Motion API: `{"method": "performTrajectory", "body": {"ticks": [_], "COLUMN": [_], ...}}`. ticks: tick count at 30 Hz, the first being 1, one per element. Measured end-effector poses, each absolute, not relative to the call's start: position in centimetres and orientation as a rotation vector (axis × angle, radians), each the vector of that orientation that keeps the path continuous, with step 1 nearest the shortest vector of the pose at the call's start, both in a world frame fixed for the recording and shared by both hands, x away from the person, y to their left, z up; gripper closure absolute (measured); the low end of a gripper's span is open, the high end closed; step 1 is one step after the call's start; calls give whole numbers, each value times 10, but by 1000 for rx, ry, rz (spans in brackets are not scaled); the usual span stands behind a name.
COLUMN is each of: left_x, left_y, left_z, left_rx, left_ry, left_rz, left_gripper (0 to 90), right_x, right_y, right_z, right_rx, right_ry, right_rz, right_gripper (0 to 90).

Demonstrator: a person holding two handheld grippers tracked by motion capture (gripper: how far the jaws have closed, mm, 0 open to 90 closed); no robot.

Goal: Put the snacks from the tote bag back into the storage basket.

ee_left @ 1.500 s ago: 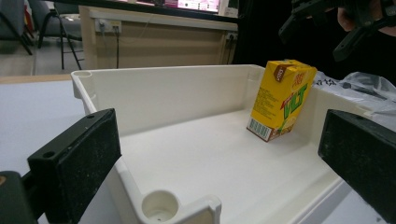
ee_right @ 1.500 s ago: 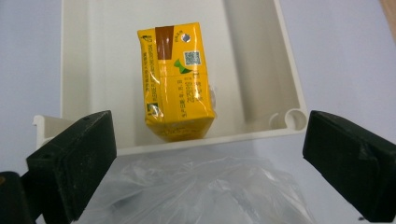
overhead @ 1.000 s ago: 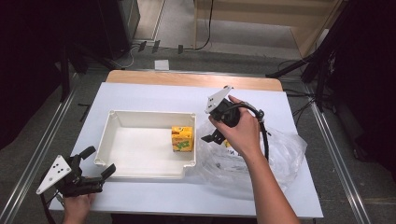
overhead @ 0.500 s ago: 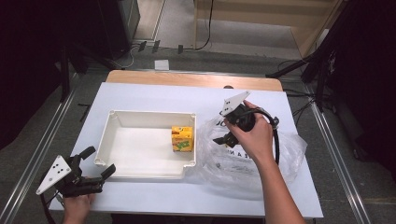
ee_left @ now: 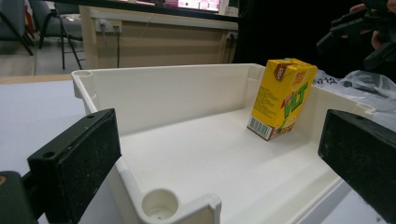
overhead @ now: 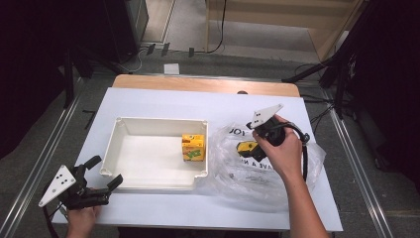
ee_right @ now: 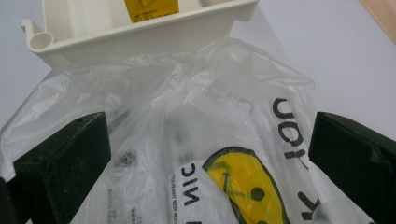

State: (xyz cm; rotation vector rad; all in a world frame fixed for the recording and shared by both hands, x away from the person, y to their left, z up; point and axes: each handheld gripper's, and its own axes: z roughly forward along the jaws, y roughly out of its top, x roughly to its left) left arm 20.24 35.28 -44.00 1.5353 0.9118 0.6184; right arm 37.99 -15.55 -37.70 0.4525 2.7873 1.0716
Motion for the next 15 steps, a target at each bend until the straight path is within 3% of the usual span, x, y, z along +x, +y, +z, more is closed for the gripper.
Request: {"method": "performTrajectory", "body": {"ticks": [15], "left_x": [202], "left_y": [353], "left_z": [-440], "left_rx": [1536], "left_ry": [913], "left_rz": [620], "left_gripper": [0], "right_x": [367], "right_y": [-191], "right_z": [-397], "right_rx": [543], "right_ry": [2734], "right_rz": [1153], "right_gripper": [1]}}
